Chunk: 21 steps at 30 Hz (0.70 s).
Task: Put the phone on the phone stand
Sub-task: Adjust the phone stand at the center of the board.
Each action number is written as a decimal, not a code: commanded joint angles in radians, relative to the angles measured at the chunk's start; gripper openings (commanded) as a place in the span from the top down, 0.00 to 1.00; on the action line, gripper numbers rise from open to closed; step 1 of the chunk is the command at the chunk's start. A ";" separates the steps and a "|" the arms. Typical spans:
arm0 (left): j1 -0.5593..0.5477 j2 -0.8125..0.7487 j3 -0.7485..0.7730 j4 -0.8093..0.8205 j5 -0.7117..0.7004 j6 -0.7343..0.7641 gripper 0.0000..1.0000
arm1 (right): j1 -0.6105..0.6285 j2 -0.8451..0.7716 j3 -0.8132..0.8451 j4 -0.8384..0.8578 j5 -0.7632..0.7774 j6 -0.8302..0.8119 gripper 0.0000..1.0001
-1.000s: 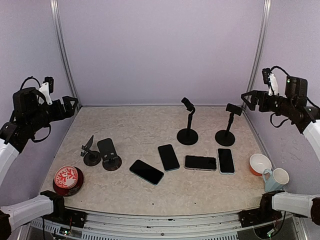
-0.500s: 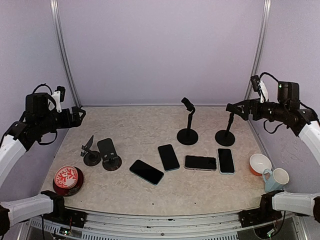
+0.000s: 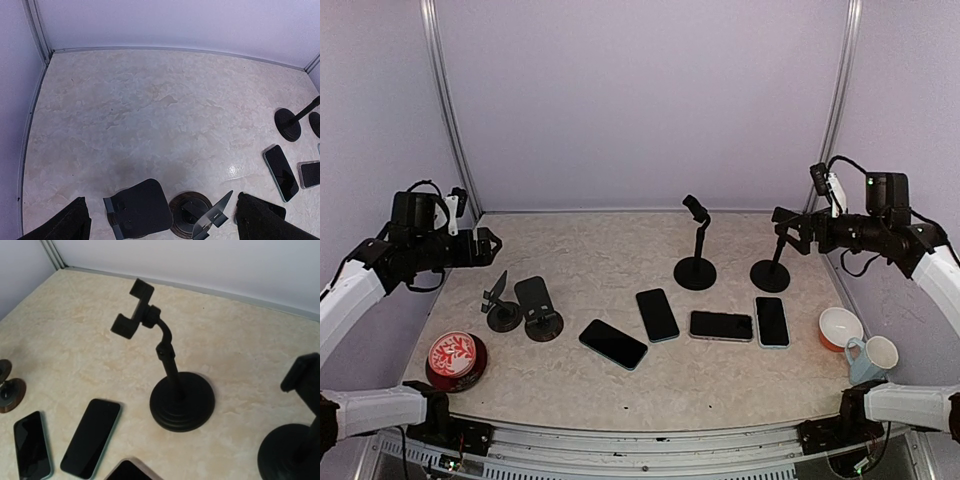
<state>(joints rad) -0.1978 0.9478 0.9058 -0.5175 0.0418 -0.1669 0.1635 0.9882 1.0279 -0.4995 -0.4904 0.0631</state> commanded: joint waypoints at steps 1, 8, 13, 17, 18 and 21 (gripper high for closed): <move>-0.009 0.034 0.034 -0.053 0.002 -0.014 0.01 | 0.012 -0.025 -0.022 0.003 0.007 -0.010 0.00; -0.012 0.037 0.001 -0.023 0.030 -0.099 0.01 | 0.011 -0.039 -0.044 0.012 0.010 0.000 0.00; -0.014 0.035 -0.032 0.000 -0.016 -0.160 0.01 | 0.012 -0.053 -0.061 0.013 0.009 0.006 0.00; -0.013 0.042 -0.068 0.036 -0.030 -0.184 0.01 | 0.013 -0.061 -0.072 0.016 0.003 0.010 0.00; -0.013 0.044 -0.075 0.041 -0.024 -0.184 0.01 | 0.012 -0.063 -0.073 0.015 0.003 0.012 0.00; -0.013 0.056 -0.085 0.041 -0.024 -0.188 0.01 | 0.012 -0.068 -0.077 0.014 0.003 0.015 0.00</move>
<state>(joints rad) -0.2047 0.9913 0.8383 -0.5148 0.0261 -0.3305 0.1635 0.9424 0.9668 -0.4995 -0.4862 0.0696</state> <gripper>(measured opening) 0.988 0.999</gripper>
